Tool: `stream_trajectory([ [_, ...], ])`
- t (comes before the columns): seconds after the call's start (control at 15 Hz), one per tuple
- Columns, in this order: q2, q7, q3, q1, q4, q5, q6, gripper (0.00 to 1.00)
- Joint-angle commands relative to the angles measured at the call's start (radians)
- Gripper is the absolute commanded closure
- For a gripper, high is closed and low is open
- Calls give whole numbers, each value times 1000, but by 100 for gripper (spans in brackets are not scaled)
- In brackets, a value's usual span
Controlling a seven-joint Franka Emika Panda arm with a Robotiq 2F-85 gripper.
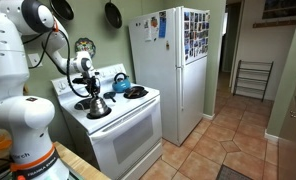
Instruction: Pick up the silver kettle and put it on the bottom left cooker on the stove
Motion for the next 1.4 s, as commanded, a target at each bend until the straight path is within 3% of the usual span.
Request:
stream_trajectory([
  [0.0, -31, -14, 17, -17, -31, 21, 5, 86],
  [0.27, -29, -12, 15, -18, -32, 14, 6, 86],
  [0.33, -31, -12, 15, -19, -33, 12, 12, 36],
  [0.47, -38, -9, 14, -17, -29, 2, 2, 29],
  [0.73, -70, -12, 18, -19, -15, -6, -8, 0],
  [1.07, -106, -98, 48, -23, 33, 50, -25, 0],
  [1.33, -86, -160, 78, -15, 143, 98, -136, 0],
])
